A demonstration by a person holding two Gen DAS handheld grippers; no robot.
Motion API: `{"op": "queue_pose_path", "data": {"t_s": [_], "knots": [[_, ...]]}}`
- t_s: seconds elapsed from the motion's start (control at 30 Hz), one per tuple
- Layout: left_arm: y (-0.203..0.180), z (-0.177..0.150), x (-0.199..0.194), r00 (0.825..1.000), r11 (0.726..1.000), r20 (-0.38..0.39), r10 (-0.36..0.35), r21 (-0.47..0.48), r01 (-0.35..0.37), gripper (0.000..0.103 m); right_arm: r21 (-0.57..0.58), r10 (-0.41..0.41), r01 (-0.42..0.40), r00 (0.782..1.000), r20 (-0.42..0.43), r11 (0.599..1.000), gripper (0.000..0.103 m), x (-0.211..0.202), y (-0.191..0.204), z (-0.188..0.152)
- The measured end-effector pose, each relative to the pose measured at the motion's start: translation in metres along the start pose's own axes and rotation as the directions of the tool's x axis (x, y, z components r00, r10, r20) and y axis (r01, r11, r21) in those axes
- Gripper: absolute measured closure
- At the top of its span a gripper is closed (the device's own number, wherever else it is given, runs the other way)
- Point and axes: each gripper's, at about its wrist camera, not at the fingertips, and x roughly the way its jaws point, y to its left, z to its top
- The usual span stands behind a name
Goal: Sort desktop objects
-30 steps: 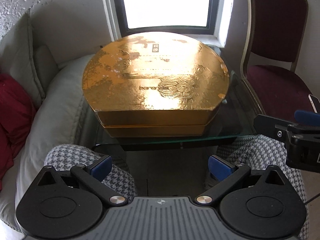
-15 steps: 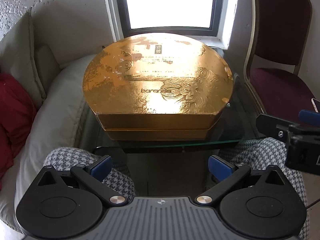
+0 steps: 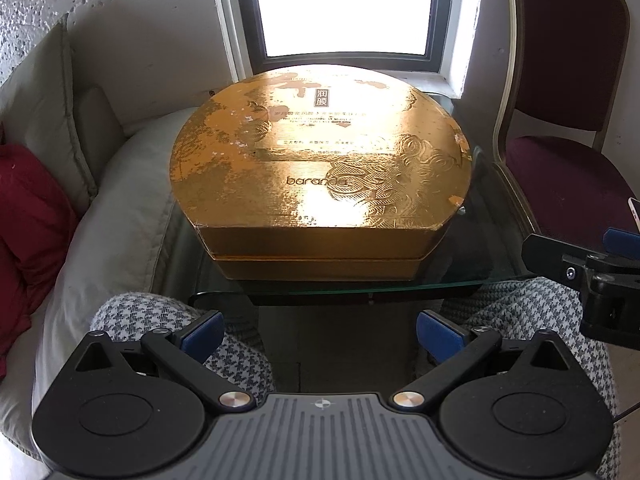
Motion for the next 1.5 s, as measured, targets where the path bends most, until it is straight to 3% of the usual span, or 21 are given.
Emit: {"op": "queue_pose_path", "data": {"t_s": [1.5], "knots": [[0.0020,-0.0026,0.0062,1.000,1.000,-0.029,-0.002,0.001,0.002,0.001,0.030,0.006,-0.005,1.000,-0.027,1.000,0.001,0.0036,-0.0087,-0.0082]]}}
